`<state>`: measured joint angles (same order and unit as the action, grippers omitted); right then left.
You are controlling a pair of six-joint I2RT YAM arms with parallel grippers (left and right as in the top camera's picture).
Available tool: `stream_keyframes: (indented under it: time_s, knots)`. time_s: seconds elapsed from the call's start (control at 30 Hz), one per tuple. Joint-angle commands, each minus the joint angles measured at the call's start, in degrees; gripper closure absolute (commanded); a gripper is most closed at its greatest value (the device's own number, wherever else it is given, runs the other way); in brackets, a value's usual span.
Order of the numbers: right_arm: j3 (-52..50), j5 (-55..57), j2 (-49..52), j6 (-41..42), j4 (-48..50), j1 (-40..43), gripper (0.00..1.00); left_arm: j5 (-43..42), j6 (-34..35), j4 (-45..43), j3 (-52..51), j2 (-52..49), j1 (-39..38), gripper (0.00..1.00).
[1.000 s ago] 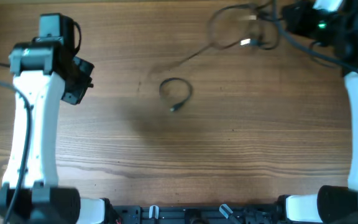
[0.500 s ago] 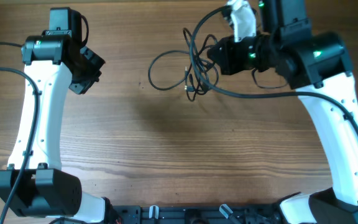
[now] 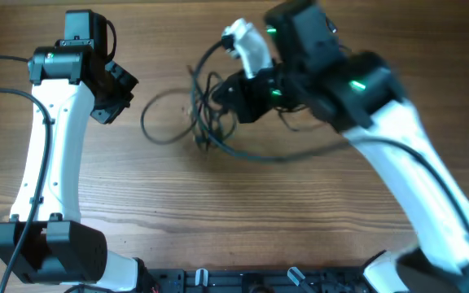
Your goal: Untangle cables
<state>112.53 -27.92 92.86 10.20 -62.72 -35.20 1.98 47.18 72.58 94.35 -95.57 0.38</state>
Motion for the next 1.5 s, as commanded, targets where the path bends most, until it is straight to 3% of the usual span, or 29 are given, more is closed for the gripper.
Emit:
stream_keyframes:
  time_s: [0.0,0.2,0.3,0.43,0.6,0.73,0.9,0.93,1.03,1.1,1.13,1.17,1.27,1.3,1.4,1.47]
  knots:
    - [2.5,7.5,-5.7,-1.0,-1.0,0.1,0.95,-0.2,-0.9,0.2,0.0,0.2,-0.2,0.96]
    - [-3.5,8.1,7.4,4.0,-4.1,0.1,0.94,-0.2,-1.0,0.5,0.0,0.2,-0.2,0.96]
    - [-3.2,3.0,11.5,-0.2,-4.2,0.9,0.39,-0.2,-1.0,0.5,0.0,0.2,-0.2,0.96]
    - [1.4,3.0,8.5,-1.0,-4.2,8.1,0.18,-1.1,-2.0,0.1,0.0,0.2,-1.1,0.93]
    - [1.4,3.0,7.1,0.4,-4.5,20.1,0.16,-2.8,-10.1,-6.3,0.0,0.2,-9.7,0.86]
    - [1.4,3.8,7.1,0.2,-4.7,22.4,0.15,-2.6,-11.0,-6.8,0.0,-0.2,-15.4,0.69]
    - [1.4,4.2,7.2,-0.4,-4.9,22.3,0.13,-6.6,-10.5,-1.4,-3.6,-0.6,-16.7,0.58]
    - [1.4,4.2,7.2,-0.3,-4.9,22.3,0.13,-8.2,-8.8,-1.7,-5.6,-0.6,-16.7,0.52]
    - [1.4,4.2,7.3,-0.3,-5.1,22.3,0.13,-8.4,-1.8,-5.9,-13.3,-0.8,-17.6,0.49]
    - [1.4,4.2,7.6,-0.4,-5.1,22.3,0.13,-9.0,0.1,-8.9,-16.5,-0.8,-17.7,0.58]
    - [1.4,4.1,7.8,-0.3,-5.1,22.3,0.13,-9.0,0.2,-10.4,-17.4,-0.8,-17.7,0.67]
    - [1.4,4.1,8.2,-0.3,-5.3,22.3,0.13,-9.0,0.2,-11.9,-17.5,-0.8,-17.7,0.93]
    - [1.4,3.9,9.4,-0.2,-6.1,22.0,0.12,-9.3,-0.8,-17.2,-17.0,2.4,-16.9,0.96]
    - [1.4,3.9,9.4,-0.2,-6.1,21.9,0.12,-10.7,-4.4,-19.6,-16.1,5.3,-16.7,0.96]
    - [1.4,2.0,9.4,-1.5,-5.4,21.4,0.12,-28.0,-19.0,-29.2,-14.1,14.7,-16.7,0.96]
    - [1.4,-1.0,9.4,-4.6,-4.9,20.8,0.12,-37.8,-23.6,-33.9,-14.1,19.5,-16.7,0.96]
